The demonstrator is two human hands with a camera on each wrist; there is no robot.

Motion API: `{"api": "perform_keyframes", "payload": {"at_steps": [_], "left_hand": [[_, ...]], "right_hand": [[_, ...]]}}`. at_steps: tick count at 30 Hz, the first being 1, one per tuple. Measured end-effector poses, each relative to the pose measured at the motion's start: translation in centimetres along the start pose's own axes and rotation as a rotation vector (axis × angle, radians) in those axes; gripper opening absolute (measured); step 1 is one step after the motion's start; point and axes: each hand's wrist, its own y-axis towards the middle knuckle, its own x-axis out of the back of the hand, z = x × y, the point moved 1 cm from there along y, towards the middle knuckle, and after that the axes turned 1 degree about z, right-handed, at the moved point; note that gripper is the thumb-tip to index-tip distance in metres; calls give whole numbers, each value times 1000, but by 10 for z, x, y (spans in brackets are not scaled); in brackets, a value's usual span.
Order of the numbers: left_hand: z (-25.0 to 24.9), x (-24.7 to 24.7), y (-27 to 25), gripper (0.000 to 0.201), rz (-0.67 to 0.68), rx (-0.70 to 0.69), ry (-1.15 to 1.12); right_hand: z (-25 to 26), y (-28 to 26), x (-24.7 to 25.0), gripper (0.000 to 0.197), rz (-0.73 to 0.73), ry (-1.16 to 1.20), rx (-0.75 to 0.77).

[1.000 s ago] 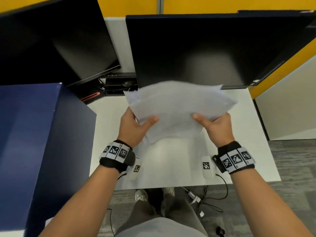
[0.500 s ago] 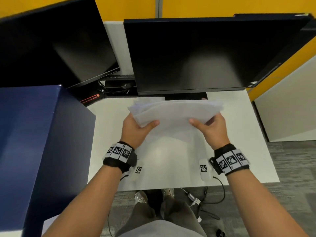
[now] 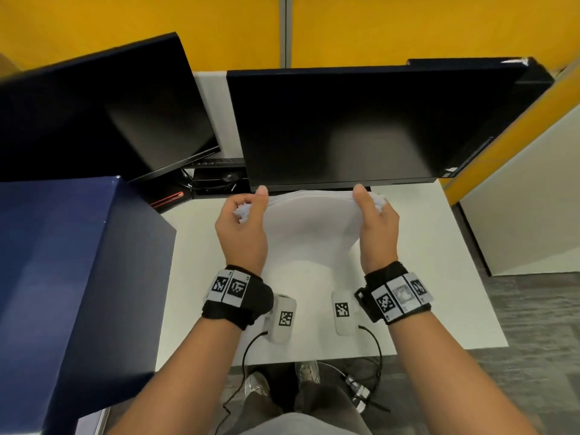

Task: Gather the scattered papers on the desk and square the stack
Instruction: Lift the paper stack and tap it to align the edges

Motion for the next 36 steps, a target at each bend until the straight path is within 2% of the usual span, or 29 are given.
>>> {"api": "perform_keyframes", "payload": {"at_steps": [2,5,7,9,11,12,13,15,17,20,22,24,26,28,30,31,34,36], "left_hand": [[2,0,6,8,10,17,-6],[4,1,10,22,29,23,-27],[2,4,12,37,78,-28,-42],[12,15,20,62,225,-79,-1],[34,25,29,81,377,-44,173],[44,28,31,77,408,15,282],[53,27,33,63,409,76,353],[57,19,34,30,370,122,375],[44,11,33,18,308,98,294],[16,10,30,17,273,-60,168],[14,15,26,30,292,-120,157],[26,20,24,31,343,-75,200],[45,25,24,40,380,6,269],[51,23,23,32,361,57,251],[42,17,24,26,332,9,250],[34,16,24,26,318,-27,240],[20,16,24,30,298,-158,229],[33,17,21,33,323,-116,245]], "right_hand": [[1,3,-1,53,-29,61,-25],[4,7,-3,41,-52,28,-47],[6,11,-1,35,-67,22,-52],[1,17,10,38,24,32,3],[-10,20,24,44,216,-49,32],[-18,20,27,51,289,-114,-10],[-28,21,26,53,320,-190,-64],[-37,20,19,42,271,-237,-103],[-29,19,12,34,216,-188,-46],[-2,14,13,28,174,-129,154],[4,8,20,38,186,-123,221],[-6,5,26,37,229,-177,159],[-26,4,30,39,303,-261,23],[-37,4,30,33,286,-291,-55],[-33,5,27,12,214,-294,-15],[-27,4,25,9,174,-284,32],[-13,3,31,11,138,-214,152],[-18,4,33,22,200,-229,114]]}}
